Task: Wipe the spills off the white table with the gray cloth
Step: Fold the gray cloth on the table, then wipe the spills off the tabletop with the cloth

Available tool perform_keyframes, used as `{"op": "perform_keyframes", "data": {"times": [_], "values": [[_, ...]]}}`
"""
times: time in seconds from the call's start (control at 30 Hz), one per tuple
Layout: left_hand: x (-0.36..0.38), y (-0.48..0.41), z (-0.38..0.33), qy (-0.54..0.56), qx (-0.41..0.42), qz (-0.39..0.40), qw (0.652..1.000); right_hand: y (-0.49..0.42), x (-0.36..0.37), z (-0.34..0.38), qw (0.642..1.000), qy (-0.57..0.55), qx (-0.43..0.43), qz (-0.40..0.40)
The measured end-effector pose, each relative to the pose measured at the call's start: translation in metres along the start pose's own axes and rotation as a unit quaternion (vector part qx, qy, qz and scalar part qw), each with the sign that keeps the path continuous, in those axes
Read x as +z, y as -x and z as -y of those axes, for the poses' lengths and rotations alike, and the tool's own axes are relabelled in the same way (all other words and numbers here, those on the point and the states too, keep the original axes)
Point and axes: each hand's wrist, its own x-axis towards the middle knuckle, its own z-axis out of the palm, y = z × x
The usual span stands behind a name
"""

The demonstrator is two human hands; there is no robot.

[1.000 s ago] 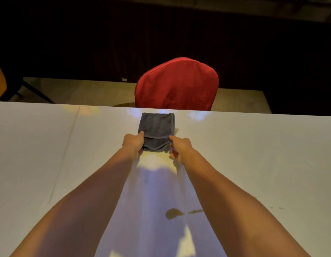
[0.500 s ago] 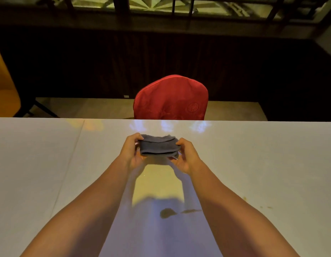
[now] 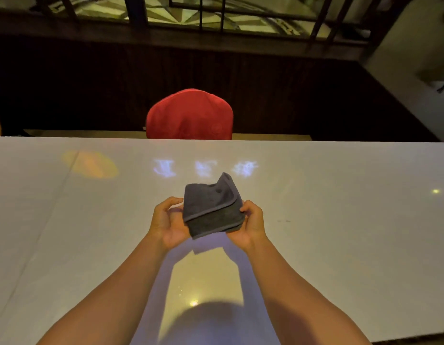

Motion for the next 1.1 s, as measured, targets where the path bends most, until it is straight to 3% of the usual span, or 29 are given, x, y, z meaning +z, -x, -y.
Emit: {"op": "perform_keyframes", "data": {"times": [0.13, 0.47, 0.6, 0.67, 0.7, 0.8, 0.87, 0.9, 0.97, 1.03, 1.1], "values": [[0.021, 0.006, 0.085, -0.057, -0.047, -0.004, 0.997, 0.060, -0.079, 0.024, 0.999, 0.037, 0.016, -0.010], [0.084, 0.006, 0.287, -0.204, 0.001, -0.080, 0.976, 0.174, -0.258, 0.094, 0.983, 0.147, 0.100, -0.050], [0.106, -0.002, 0.318, -0.198, 0.016, -0.068, 0.978, 0.193, -0.285, 0.122, 0.960, 0.251, 0.077, -0.100], [0.112, -0.008, 0.328, -0.236, 0.044, -0.097, 0.966, 0.201, -0.294, 0.140, 0.917, 0.368, 0.061, -0.139], [0.109, -0.011, 0.330, -0.317, 0.074, -0.145, 0.934, 0.202, -0.299, 0.146, 0.878, 0.444, 0.037, -0.175], [0.085, -0.015, 0.328, -0.598, 0.199, -0.268, 0.729, 0.192, -0.300, 0.143, 0.747, 0.600, -0.126, -0.257], [0.064, -0.014, 0.323, -0.676, 0.239, -0.284, 0.636, 0.171, -0.285, 0.121, 0.665, 0.685, -0.238, -0.180], [0.053, -0.015, 0.321, -0.717, 0.240, -0.297, 0.583, 0.156, -0.279, 0.107, 0.595, 0.755, -0.250, -0.116], [0.027, -0.014, 0.319, -0.793, 0.212, -0.318, 0.475, 0.130, -0.271, 0.079, 0.471, 0.860, -0.193, -0.040], [0.003, -0.010, 0.314, -0.818, 0.179, -0.337, 0.430, 0.116, -0.277, 0.051, 0.402, 0.904, -0.135, -0.056], [-0.014, -0.007, 0.312, -0.822, 0.171, -0.337, 0.427, 0.119, -0.287, 0.020, 0.368, 0.915, -0.166, -0.016]]}}
